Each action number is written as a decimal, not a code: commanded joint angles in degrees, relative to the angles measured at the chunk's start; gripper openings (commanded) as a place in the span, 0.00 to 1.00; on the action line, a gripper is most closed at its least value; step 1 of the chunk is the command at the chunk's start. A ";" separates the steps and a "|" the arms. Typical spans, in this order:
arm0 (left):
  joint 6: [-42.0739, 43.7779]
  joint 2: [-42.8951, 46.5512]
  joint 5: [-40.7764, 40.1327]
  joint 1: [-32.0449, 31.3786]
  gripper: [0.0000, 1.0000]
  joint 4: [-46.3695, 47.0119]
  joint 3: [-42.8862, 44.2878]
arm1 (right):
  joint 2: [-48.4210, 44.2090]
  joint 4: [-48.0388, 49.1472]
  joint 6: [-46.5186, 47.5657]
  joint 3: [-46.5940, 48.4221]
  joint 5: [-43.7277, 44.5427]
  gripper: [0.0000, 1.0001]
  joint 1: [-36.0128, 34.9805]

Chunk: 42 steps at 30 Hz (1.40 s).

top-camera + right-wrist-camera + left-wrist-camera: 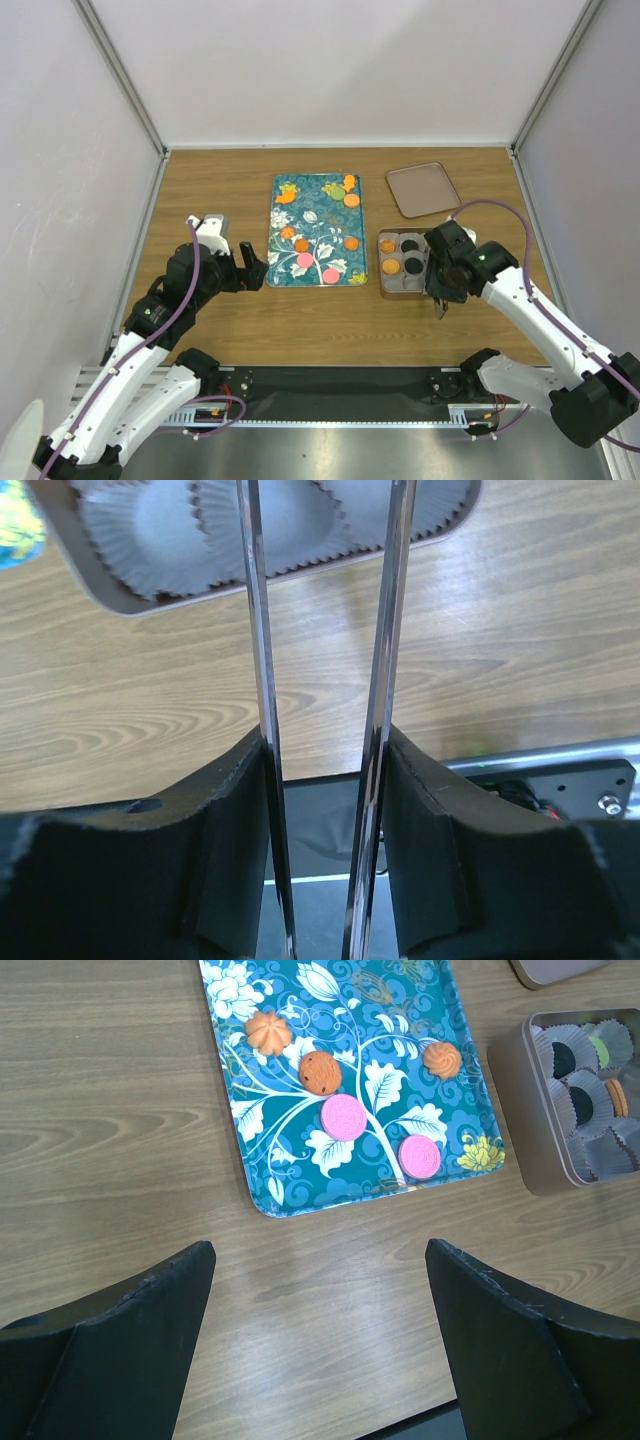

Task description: Pack the cookies

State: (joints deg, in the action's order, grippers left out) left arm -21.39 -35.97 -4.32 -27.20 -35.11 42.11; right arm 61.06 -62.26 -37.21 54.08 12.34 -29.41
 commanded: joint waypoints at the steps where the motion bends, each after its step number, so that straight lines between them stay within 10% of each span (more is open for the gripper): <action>1: 0.64 0.46 0.36 -0.31 0.93 1.71 1.31 | -1.73 1.53 1.00 4.88 -1.53 0.47 -1.08; 16: 0.47 0.81 -0.52 -0.31 0.93 1.54 1.22 | 21.63 5.92 1.17 25.09 2.17 0.45 -21.48; 42: 0.38 1.16 -0.61 -0.31 0.93 1.45 1.13 | 33.60 12.77 4.08 22.56 -2.14 0.45 -17.88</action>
State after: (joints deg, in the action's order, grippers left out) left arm -21.39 -35.18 -4.38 -27.20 -35.07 42.11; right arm 94.21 -51.03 -34.20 76.79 10.70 -47.59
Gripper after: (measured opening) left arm 0.929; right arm 0.451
